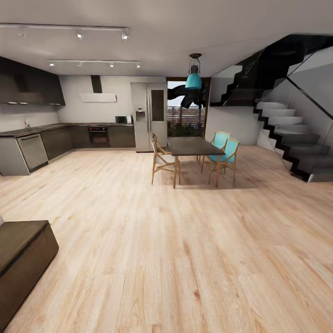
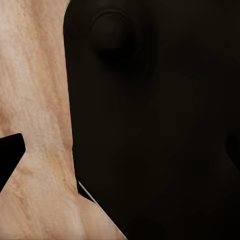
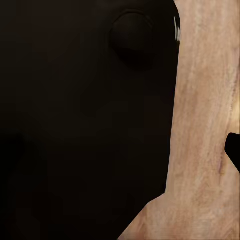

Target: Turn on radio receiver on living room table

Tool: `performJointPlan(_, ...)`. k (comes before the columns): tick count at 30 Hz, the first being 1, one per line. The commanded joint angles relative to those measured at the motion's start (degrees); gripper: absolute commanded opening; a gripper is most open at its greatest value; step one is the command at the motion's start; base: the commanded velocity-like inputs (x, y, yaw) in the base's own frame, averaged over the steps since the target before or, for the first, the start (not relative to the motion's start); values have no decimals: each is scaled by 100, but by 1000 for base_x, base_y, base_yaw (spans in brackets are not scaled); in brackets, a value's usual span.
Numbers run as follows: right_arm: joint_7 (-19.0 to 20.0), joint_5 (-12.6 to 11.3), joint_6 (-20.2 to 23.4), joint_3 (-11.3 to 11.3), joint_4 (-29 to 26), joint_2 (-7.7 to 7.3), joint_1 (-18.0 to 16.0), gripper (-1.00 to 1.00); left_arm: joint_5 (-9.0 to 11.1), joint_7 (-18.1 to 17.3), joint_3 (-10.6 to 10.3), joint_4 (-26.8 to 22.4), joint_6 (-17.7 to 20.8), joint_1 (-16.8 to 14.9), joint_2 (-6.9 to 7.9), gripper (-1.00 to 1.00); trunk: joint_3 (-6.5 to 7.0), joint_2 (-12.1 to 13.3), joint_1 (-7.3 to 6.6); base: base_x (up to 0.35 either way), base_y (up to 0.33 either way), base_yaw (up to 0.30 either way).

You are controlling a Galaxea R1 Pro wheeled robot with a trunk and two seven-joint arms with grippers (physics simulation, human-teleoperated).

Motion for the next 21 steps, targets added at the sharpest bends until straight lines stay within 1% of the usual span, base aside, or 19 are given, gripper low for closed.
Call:
performJointPlan(1, 5, 5, 9, -5, -7, 33, -33, 100, -12, 0, -8, 0, -17, 33, -33, 100, 0, 1, 1, 0, 0, 0)
performJointPlan(3, -2, 7, -4, -2, -7, 97, -99, 100, -1, -4, -8, 0, -25, 98, -97, 100, 0, 1, 1, 0, 0, 0)
performJointPlan(9, -8, 8, -17, 1, -8, 278, -215, 100, 9, -8, -8, 0, -32, 118, -290, 100, 0, 1, 1, 0, 0, 0)
performJointPlan(15, -9, 5, -18, 1, -5, 289, -230, 100, 14, -9, -8, 0, -35, 121, -471, 100, 0, 1, 1, 0, 0, 0)
performJointPlan(21, -9, 8, -19, 1, -7, 290, -233, 100, 11, -9, -8, 0, -34, 121, -474, 100, 0, 1, 1, 0, 0, 0)
